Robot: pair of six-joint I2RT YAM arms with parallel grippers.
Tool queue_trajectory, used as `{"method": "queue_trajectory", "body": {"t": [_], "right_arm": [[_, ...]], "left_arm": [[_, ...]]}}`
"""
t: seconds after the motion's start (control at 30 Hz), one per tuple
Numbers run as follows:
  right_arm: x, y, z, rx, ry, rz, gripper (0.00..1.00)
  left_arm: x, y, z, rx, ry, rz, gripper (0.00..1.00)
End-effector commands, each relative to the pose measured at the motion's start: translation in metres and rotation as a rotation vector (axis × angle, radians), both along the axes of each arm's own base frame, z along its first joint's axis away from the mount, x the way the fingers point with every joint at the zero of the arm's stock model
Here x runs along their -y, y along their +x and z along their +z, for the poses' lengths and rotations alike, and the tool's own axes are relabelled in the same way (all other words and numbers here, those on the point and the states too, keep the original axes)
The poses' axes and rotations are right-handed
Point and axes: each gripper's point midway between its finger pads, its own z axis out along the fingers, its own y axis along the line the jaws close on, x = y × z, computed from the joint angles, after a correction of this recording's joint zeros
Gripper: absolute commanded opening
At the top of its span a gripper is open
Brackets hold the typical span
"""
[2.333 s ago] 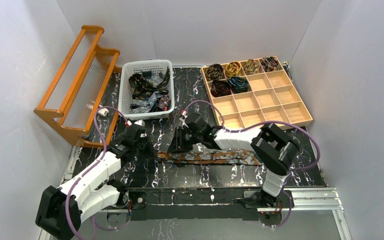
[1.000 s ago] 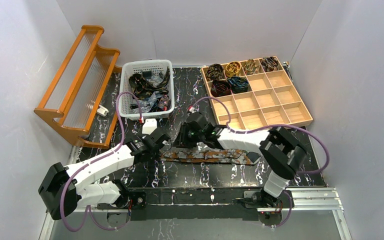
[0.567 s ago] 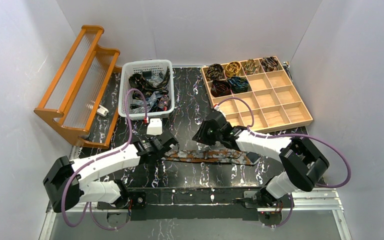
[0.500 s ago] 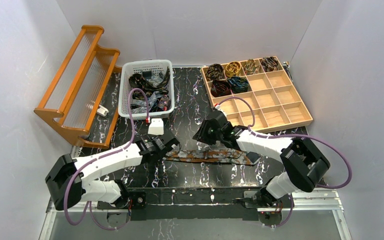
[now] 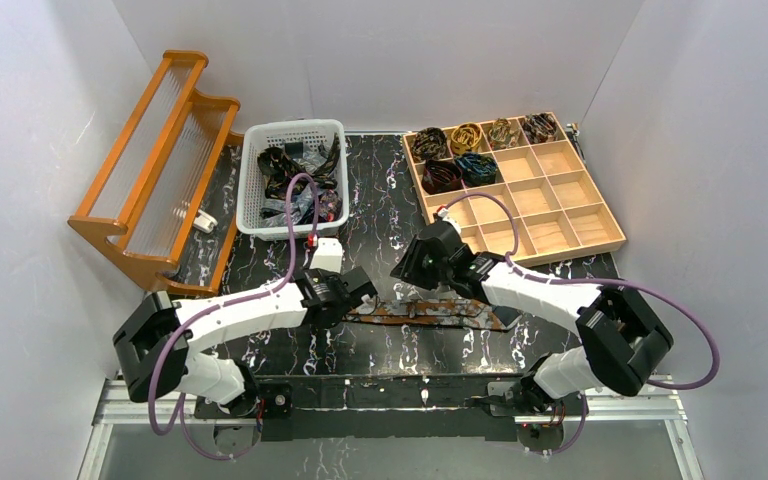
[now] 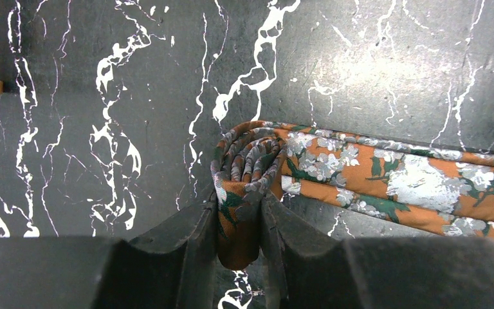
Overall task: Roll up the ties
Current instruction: Roll the tie at the center of the board.
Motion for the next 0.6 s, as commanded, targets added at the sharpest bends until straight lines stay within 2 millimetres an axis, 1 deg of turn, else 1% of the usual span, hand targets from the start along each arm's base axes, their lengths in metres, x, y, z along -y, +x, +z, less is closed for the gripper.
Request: {"method": "queue_trajectory", "body": {"t": [0.0, 0.2, 0.33, 0.43, 0.57], "right_arm": [[0.011, 0.006, 0.008, 0.035, -0.003, -0.045, 0.44], [0.016, 0.005, 0.006, 0.028, -0.009, -0.056, 0.45], [0.018, 0.006, 0.005, 0.024, -0.011, -0.064, 0.48], [0.020, 0.007, 0.005, 0.018, -0.010, -0.065, 0.53], [0.021, 0.006, 0.004, 0.017, -0.013, -0.060, 0.55]], "left_arm": [[0.000, 0.009, 0.013, 0.070, 0.034, 0.020, 0.25], [0.008, 0.008, 0.009, 0.064, 0.072, -0.003, 0.25], [0.016, 0.006, 0.004, 0.045, 0.057, -0.008, 0.24], [0.022, 0.005, 0.002, 0.034, 0.046, -0.012, 0.29], [0.033, 0.004, 0.000, 0.016, 0.002, -0.034, 0.34]]}}
